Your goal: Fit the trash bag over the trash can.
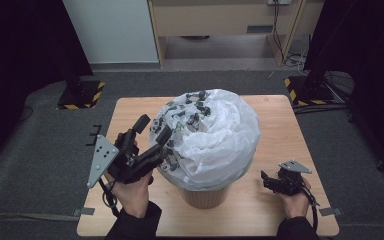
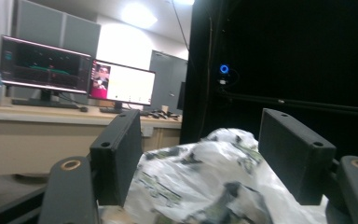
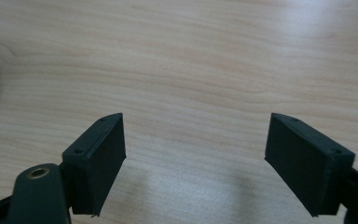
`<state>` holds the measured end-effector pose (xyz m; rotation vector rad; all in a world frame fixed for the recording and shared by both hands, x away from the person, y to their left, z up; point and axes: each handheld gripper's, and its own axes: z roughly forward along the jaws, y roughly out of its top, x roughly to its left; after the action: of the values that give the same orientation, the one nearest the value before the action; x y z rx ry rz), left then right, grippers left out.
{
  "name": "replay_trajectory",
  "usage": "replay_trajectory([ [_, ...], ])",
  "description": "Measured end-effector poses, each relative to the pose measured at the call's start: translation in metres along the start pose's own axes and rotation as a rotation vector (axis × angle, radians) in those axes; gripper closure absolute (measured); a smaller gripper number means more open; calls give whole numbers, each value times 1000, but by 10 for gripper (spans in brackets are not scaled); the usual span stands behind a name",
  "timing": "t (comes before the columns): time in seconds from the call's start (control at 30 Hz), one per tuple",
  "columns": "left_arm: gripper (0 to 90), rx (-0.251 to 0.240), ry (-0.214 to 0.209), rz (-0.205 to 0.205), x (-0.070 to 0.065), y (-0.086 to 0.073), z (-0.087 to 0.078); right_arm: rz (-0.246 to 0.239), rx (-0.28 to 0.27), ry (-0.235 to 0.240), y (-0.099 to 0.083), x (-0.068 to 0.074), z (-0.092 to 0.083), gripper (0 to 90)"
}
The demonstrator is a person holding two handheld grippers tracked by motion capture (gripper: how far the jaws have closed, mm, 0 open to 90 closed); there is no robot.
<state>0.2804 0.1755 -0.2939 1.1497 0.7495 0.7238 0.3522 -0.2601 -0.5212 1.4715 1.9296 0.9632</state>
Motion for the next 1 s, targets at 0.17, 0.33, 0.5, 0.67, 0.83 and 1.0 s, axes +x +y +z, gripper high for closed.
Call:
replay_trajectory([
  [0.17,284,11,94,14,27,3,-6,17,-55,-5,4,-3,-6,225],
  [0.33,281,79,173,5,60,-11,-4,43,-105,-6,10,-3,-11,241],
  [0.5,290,149,214,-14,82,-35,3,59,-177,7,23,0,-22,251],
  [0.67,294,190,250,-12,88,-54,5,82,-269,22,38,2,-37,253],
  [0.83,294,228,245,1,84,-66,10,91,-343,36,58,7,-53,253],
  [1.0,294,227,222,3,73,-71,18,71,-449,52,90,18,-73,242],
])
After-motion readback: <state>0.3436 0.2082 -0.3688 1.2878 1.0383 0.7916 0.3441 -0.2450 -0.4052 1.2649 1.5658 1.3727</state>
